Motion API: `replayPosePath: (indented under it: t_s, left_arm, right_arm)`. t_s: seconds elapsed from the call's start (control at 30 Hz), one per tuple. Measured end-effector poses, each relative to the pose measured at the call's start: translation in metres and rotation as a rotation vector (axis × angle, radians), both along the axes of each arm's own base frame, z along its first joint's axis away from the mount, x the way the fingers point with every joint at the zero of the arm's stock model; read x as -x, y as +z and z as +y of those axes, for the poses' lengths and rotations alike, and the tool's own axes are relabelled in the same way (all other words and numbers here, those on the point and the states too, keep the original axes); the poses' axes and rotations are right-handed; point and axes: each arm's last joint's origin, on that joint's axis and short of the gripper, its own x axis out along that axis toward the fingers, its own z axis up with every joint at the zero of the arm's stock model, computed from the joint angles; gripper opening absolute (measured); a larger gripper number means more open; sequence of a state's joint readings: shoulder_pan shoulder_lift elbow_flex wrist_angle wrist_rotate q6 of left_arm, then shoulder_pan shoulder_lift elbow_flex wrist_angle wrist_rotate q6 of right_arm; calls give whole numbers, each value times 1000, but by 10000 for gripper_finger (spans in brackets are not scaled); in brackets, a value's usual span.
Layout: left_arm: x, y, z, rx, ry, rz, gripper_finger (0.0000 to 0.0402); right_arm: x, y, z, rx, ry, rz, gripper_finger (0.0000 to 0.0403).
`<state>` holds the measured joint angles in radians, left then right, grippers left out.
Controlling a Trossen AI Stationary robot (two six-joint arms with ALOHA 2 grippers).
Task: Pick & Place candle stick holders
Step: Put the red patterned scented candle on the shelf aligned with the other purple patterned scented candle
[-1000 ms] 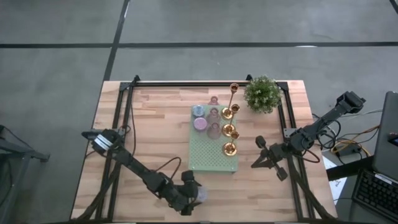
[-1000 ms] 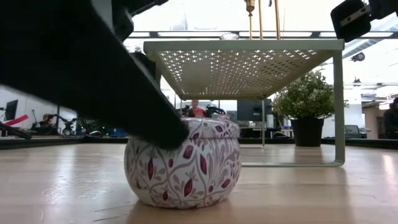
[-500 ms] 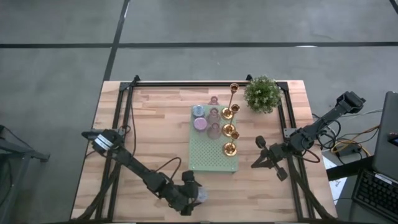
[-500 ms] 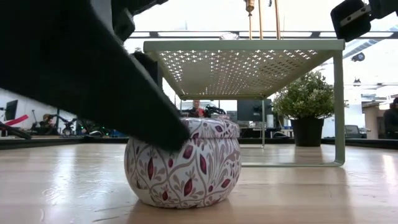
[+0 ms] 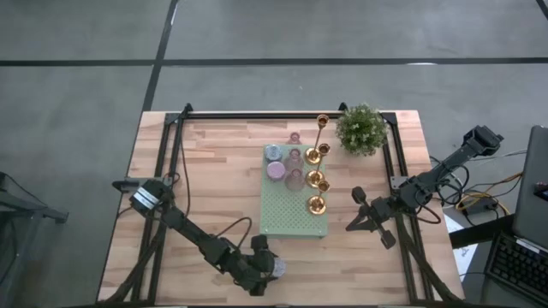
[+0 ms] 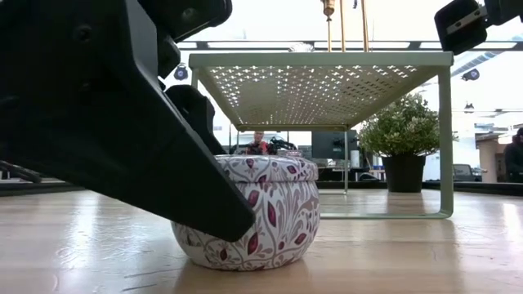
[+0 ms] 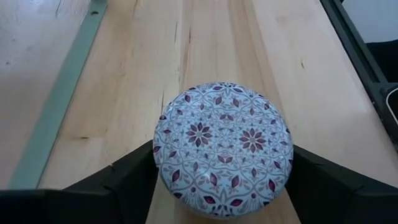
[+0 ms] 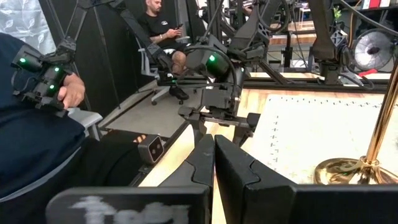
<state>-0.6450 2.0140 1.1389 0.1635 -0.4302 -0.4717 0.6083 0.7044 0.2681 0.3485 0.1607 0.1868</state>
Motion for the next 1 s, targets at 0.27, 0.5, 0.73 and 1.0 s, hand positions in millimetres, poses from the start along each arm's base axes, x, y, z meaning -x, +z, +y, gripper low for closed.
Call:
replayPosePath:
  t_s: [0.27, 0.5, 0.73, 1.0]
  left_arm:
    - [0, 2, 0, -4, -5, -3, 294]
    - [3, 36, 1, 55, -48, -69, 301]
    - [14, 85, 4, 135, -124, -158, 301]
    - [36, 147, 26, 130, -118, -270, 301]
  right_arm:
    - [0, -2, -1, 4, -23, 4, 8]
    - [0, -2, -1, 1, -26, 5, 8]
    - [0, -2, -1, 7, -25, 2, 8]
    - [0, -2, -1, 9, -24, 2, 8]
